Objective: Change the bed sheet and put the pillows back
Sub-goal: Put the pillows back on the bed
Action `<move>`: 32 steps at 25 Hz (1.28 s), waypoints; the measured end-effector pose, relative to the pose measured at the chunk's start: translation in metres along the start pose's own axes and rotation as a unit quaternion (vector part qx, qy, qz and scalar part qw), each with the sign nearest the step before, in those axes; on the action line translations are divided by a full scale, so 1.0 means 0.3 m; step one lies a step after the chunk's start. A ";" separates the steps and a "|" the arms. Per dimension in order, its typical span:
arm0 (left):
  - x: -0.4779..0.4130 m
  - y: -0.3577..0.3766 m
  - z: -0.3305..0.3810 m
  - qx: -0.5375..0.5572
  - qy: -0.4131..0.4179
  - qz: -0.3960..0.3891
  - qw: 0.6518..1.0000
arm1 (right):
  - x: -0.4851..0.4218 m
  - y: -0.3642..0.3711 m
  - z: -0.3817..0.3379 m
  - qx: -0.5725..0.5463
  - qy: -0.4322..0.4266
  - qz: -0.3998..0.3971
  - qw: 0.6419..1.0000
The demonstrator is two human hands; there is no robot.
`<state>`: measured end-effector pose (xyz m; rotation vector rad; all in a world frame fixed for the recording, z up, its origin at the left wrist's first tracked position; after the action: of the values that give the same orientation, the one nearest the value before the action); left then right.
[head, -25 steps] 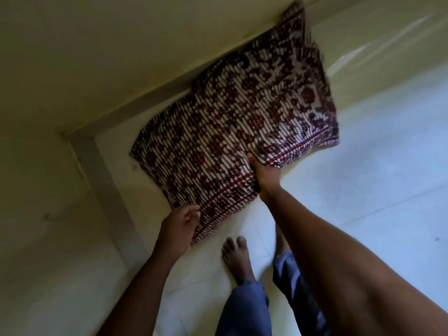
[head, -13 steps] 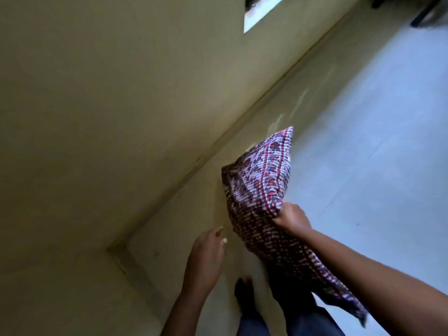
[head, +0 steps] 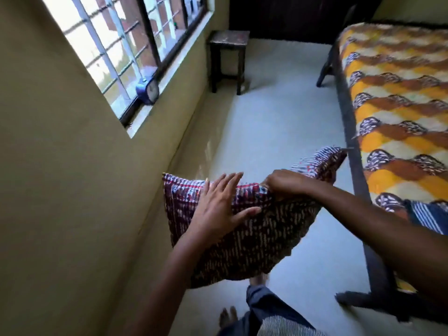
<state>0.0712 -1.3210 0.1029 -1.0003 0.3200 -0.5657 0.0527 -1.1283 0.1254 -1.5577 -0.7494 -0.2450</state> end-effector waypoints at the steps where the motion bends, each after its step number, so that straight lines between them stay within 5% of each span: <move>1: -0.018 -0.003 0.060 -0.023 0.018 -0.019 0.999 | 0.085 -0.040 0.006 -0.003 0.008 0.019 1.000; 12: -0.240 -0.033 0.699 0.033 0.218 -0.081 0.972 | 0.904 -0.073 0.235 -0.175 0.154 0.183 0.955; 17: -0.431 0.018 1.136 0.041 0.344 -0.095 0.933 | 1.237 0.040 0.431 -0.294 0.221 0.308 0.877; 20: -0.462 0.175 1.385 0.071 0.373 -0.021 0.925 | 1.428 0.167 0.581 -0.358 0.290 0.367 0.809; 22: -0.412 0.302 1.535 0.139 0.345 0.029 0.928 | 1.554 0.252 0.671 -0.433 0.323 0.414 0.732; 25: -0.322 0.481 1.712 0.223 0.291 0.022 0.930 | 1.685 0.380 0.784 -0.582 0.379 0.484 0.531; 29: -0.254 0.635 1.967 0.266 0.286 -0.113 0.914 | 1.815 0.577 0.994 -0.698 0.375 0.571 0.215; 32: -0.236 0.697 2.171 0.278 0.300 -0.253 0.877 | 1.954 0.675 1.113 -0.707 0.361 0.605 0.057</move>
<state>0.4021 -0.7377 0.2557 -0.3098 0.4097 -1.3723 0.5256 -0.6202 0.2452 -2.4884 2.6760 -0.3694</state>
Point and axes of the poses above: each hand's wrist, its own x-axis away from the middle knuckle, its own y-axis out of the palm, z = x × y, the point moved 1 cm from there along -x, towards the middle knuckle, and after that the axes turned 3 degrees about -z, right-handed, at the moved point
